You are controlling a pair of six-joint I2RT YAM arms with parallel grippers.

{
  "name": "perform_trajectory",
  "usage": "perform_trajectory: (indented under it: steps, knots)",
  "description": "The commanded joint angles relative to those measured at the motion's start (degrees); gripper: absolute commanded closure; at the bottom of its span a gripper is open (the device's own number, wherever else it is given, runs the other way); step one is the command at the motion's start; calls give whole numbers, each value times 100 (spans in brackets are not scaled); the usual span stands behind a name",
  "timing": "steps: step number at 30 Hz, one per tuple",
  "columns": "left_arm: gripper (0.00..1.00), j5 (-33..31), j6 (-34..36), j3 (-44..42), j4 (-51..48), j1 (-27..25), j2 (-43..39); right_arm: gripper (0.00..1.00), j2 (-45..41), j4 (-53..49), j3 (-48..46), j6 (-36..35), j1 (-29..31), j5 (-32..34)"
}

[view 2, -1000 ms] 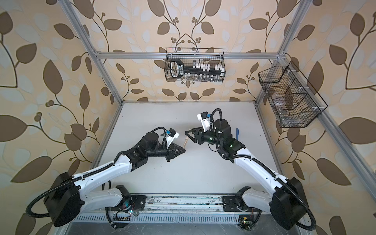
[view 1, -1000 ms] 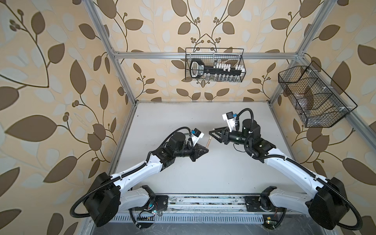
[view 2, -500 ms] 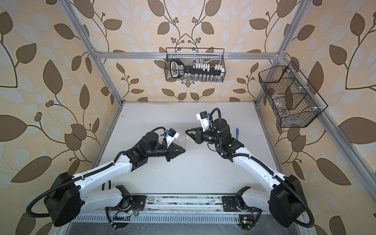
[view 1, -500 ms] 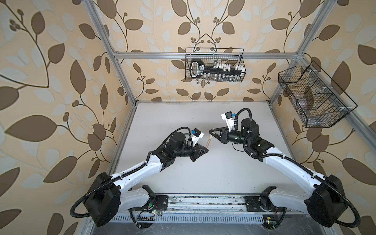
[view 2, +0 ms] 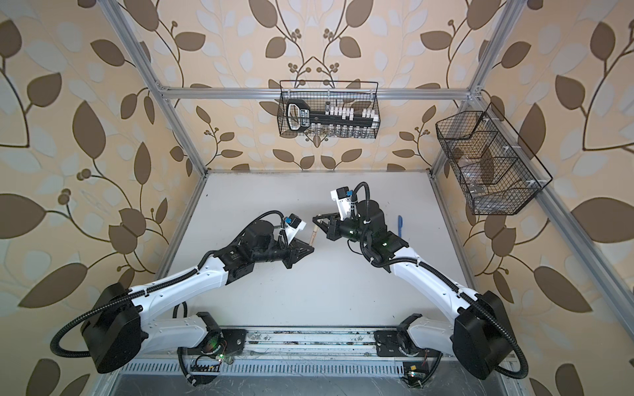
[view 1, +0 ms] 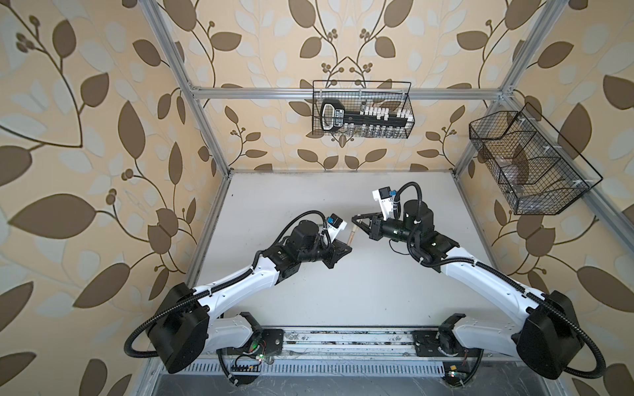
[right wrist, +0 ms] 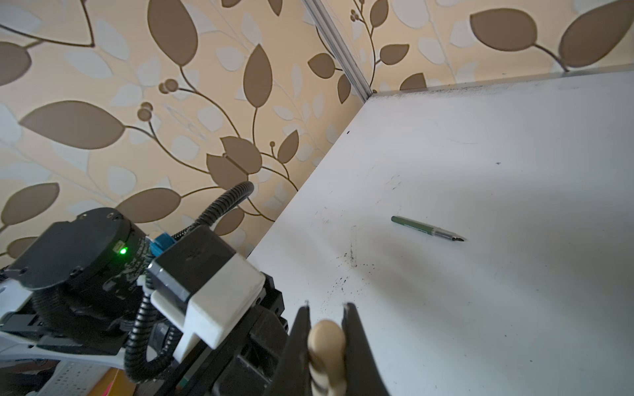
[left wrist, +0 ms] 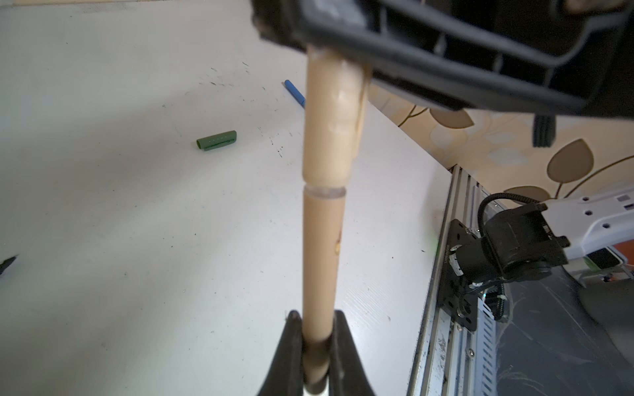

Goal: Insert the pens into the pen caps

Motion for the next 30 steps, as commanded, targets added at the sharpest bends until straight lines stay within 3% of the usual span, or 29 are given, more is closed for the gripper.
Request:
perform_trajectory:
  steps: [1, 15, 30]
  knots:
    - [100, -653, -111, 492, 1439, 320, 15, 100, 95, -604, -439, -31, 282, -38]
    - [100, -300, -934, 775, 3072, 836, 489, 100, 504, -79, -1001, 437, 682, 487]
    - [100, -305, -1397, 1261, 3430, 1199, 812, 100, 620, -486, -1113, 430, 1052, 1194]
